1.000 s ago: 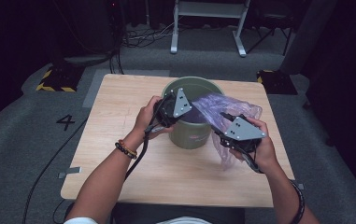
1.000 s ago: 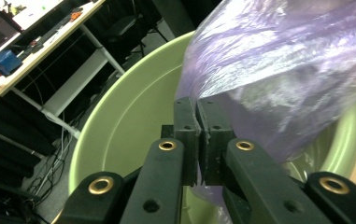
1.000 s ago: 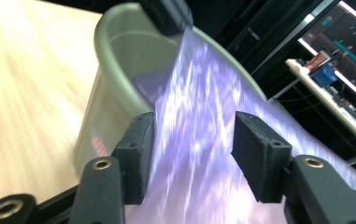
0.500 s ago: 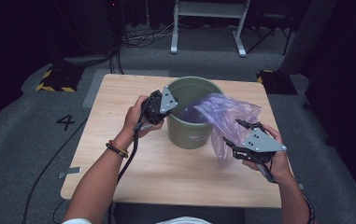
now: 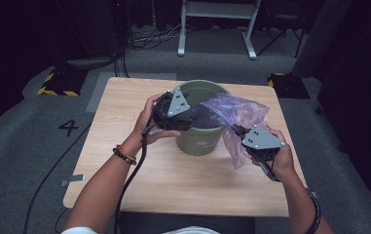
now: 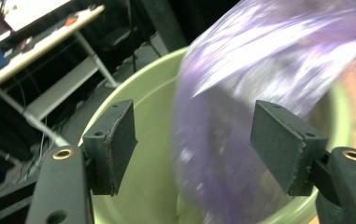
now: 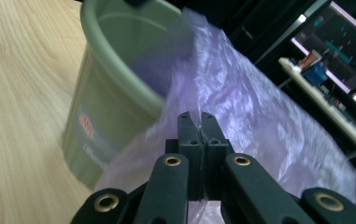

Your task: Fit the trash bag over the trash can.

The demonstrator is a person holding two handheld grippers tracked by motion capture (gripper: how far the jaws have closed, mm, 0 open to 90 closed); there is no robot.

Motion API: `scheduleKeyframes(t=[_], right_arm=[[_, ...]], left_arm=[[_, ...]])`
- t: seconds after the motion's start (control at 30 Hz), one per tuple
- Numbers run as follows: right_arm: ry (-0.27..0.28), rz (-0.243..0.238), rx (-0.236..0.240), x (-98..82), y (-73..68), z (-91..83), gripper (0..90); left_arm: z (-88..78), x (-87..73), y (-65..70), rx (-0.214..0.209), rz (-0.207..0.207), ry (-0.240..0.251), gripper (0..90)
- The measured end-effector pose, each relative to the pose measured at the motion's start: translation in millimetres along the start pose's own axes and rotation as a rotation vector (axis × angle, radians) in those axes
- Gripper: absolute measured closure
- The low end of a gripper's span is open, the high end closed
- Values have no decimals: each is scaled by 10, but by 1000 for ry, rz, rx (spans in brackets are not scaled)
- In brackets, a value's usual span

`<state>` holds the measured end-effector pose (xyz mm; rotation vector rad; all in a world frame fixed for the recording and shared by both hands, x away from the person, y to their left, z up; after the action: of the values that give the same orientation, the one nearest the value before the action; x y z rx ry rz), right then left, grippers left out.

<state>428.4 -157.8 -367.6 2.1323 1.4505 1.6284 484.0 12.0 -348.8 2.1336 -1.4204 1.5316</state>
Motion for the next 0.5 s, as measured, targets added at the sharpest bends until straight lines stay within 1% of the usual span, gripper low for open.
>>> scheduleKeyframes(t=[0.07, 0.1, 0.13, 0.17, 0.2, 0.23, 0.27, 0.3, 0.33, 0.37, 0.4, 0.43, 0.47, 0.5], right_arm=[[8, -31, 9, 102, -24, -5, 900], [11, -48, 9, 164, -40, -10, 900], [14, -61, 11, 212, -51, -10, 900], [21, -75, 19, 290, -73, -13, 900], [21, -75, 19, 290, -73, -13, 900], [27, -100, 34, 379, -102, -9, 900], [27, -100, 34, 379, -102, -9, 900], [35, -108, 50, 439, -131, -10, 900], [42, -110, 62, 468, -146, -10, 900], [48, -108, 71, 492, -160, -8, 894], [48, -108, 71, 492, -160, -8, 894], [55, -101, 94, 520, -189, -2, 880], [56, -103, 94, 526, -193, 0, 875], [59, -101, 99, 533, -208, -3, 857]], left_arm=[[20, 105, 91, 4, 37, -1, 301], [20, 146, 126, -2, 54, 7, 287], [23, 180, 152, 2, 64, 11, 283], [35, 221, 184, 19, 85, 8, 284], [35, 221, 184, 19, 85, 8, 291], [57, 245, 202, 41, 111, -3, 317], [57, 245, 202, 41, 111, -3, 326], [64, 252, 204, 53, 123, -8, 378], [63, 255, 235, 39, 144, -5, 442], [68, 245, 242, 40, 152, -16, 488], [68, 245, 242, 40, 152, -16, 555], [69, 217, 265, 23, 175, -26, 642], [69, 217, 265, 23, 175, -26, 699], [60, 186, 256, 19, 184, -29, 777]])
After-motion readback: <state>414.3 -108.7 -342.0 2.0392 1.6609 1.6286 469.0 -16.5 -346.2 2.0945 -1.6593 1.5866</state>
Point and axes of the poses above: each handheld gripper's, and its own axes: z roughly forward along the jaws, x roughly out of its top, y roughly to its right, the point moved 9 cm from there along z, roughly forward along the jaws, and after that the axes turned 5 degrees about -y, right-handed, at the moved point
